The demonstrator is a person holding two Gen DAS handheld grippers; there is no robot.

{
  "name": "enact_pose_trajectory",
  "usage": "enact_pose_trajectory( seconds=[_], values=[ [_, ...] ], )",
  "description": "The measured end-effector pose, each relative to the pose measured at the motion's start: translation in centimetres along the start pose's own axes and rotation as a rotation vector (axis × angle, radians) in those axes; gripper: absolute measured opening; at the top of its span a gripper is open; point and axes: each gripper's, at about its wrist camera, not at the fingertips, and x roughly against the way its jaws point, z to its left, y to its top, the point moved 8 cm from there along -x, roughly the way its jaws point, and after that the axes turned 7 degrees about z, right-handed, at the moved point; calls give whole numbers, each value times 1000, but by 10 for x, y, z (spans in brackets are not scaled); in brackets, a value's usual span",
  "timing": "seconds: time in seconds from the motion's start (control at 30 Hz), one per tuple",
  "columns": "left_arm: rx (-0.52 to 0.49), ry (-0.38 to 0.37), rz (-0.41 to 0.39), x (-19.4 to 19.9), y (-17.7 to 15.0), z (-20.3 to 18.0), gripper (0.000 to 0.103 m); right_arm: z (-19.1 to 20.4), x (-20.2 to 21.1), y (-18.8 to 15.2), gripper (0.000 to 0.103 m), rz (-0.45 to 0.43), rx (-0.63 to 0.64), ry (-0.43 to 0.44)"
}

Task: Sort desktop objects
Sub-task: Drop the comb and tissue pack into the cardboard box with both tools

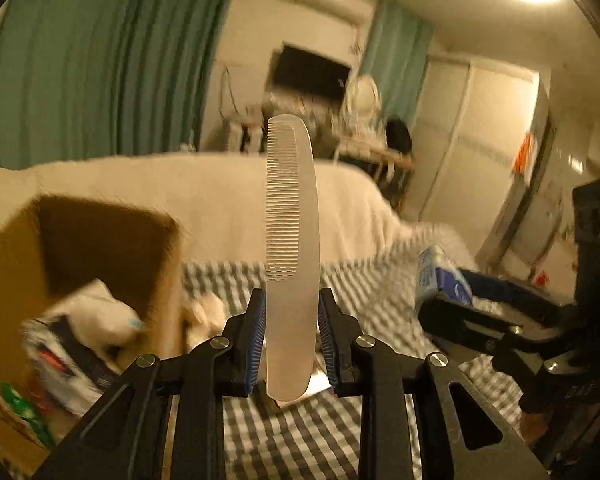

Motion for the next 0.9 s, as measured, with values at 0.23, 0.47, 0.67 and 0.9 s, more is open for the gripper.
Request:
enact_pose_trajectory(
  seconds=[0.23,0.47,0.67,0.9],
  values=[
    [156,267,-127,64,24,105,25,79,-11,58,81,-42,81,151],
    [258,446,1,56,-11,195,25,158,-96,93,81,19,135,220],
    [266,445,101,23,-32,207,27,162,-170,102,83,104,67,187],
    [271,490,91,29,-32,211,88,125,-155,99,92,62,-44,175]
  ],
)
